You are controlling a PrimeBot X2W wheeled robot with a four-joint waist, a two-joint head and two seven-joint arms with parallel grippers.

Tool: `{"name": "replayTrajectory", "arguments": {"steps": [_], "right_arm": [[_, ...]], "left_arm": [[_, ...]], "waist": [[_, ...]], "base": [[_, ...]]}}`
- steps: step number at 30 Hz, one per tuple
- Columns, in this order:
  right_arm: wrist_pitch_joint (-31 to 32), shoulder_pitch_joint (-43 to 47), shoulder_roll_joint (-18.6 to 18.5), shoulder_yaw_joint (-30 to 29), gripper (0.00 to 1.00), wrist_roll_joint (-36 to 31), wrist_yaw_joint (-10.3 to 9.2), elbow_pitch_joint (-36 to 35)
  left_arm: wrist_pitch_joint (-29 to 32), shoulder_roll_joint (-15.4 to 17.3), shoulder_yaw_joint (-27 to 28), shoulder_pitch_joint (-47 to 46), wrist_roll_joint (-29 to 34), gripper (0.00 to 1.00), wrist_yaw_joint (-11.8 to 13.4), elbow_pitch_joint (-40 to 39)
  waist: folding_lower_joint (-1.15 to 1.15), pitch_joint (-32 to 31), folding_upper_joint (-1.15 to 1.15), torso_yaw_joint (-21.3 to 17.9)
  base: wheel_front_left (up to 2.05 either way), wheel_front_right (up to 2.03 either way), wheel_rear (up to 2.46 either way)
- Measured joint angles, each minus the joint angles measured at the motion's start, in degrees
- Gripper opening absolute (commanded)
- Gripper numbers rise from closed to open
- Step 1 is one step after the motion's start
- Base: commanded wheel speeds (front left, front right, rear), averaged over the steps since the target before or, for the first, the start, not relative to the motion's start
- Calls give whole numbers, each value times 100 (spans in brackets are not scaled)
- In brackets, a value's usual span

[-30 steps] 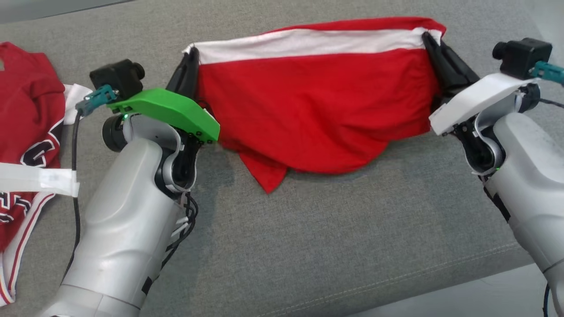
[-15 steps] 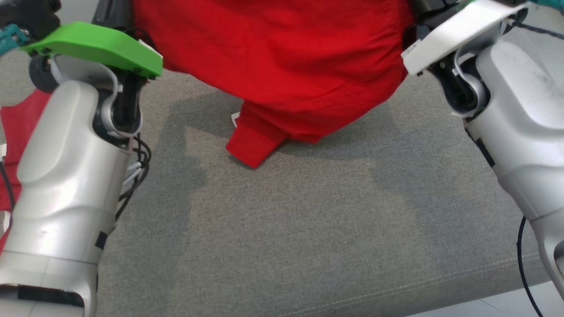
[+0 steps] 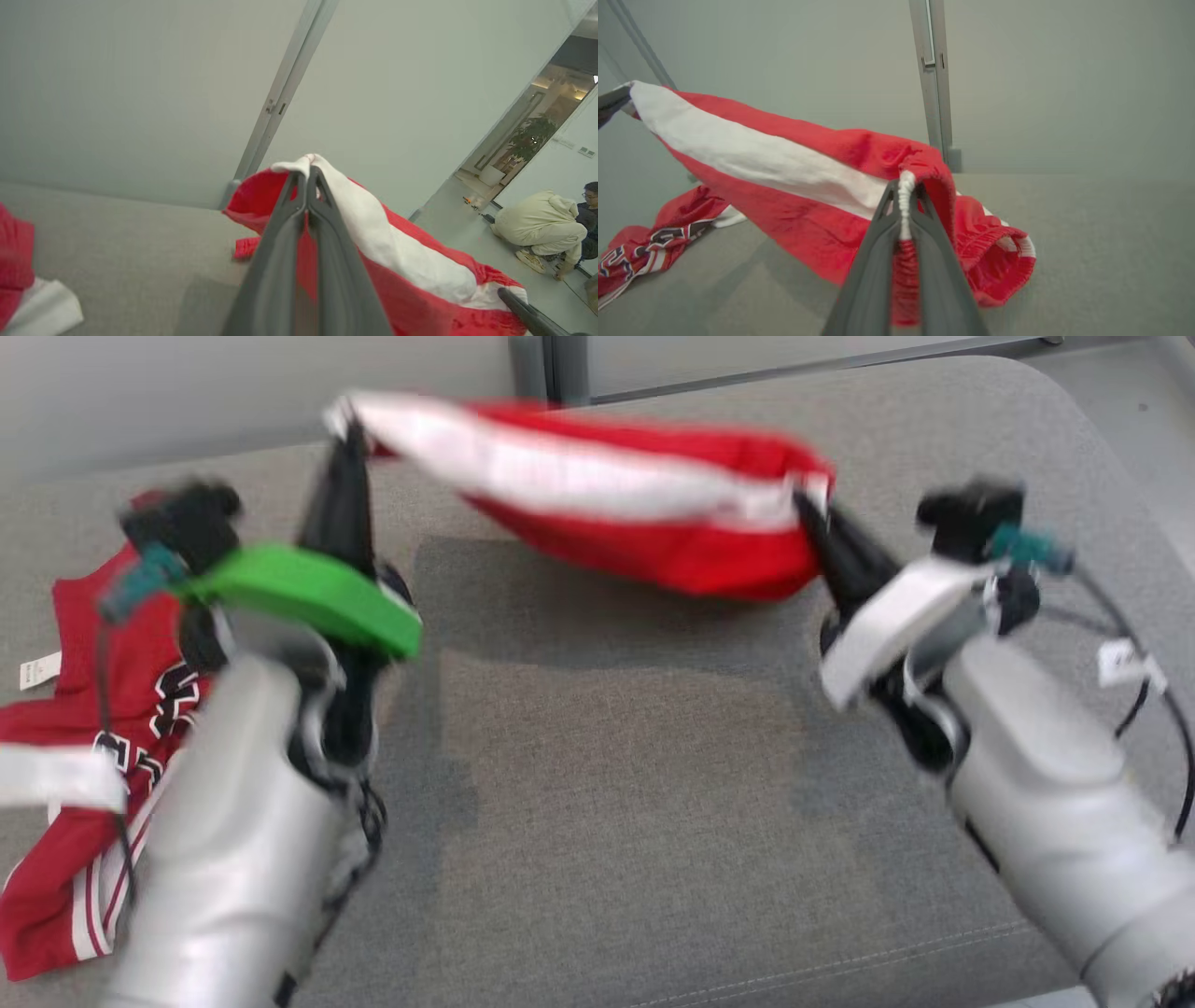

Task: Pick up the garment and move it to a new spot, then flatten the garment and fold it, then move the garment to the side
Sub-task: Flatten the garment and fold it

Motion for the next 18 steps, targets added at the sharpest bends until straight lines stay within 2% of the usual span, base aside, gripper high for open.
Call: {"name": "replayTrajectory", "arguments": {"steps": [3,6,13,18], "right_arm": [[131,1183,-4,352,0,125,48,252],[122,1858,0,485,0,279,48,314],[77,2501,138,526,0,638,49,116],[70,2994,3,579,0,775,51,-230]], "left_arm": [[101,-160,-322,1284,-209,0,-3,165],[170,-190,-639,2140,-216,0,-103,245],[-12,-24,-454,2817,-218,0,-145,36],[-65,261,-272,3385,-214,0,-115,-436]], "waist": [[0,18,0,58],[0,25,0,132],[0,-119,0,150],[0,-213,0,-6]], "base": [[0,0,0],[0,0,0],[0,0,0],[0,0,0]]}}
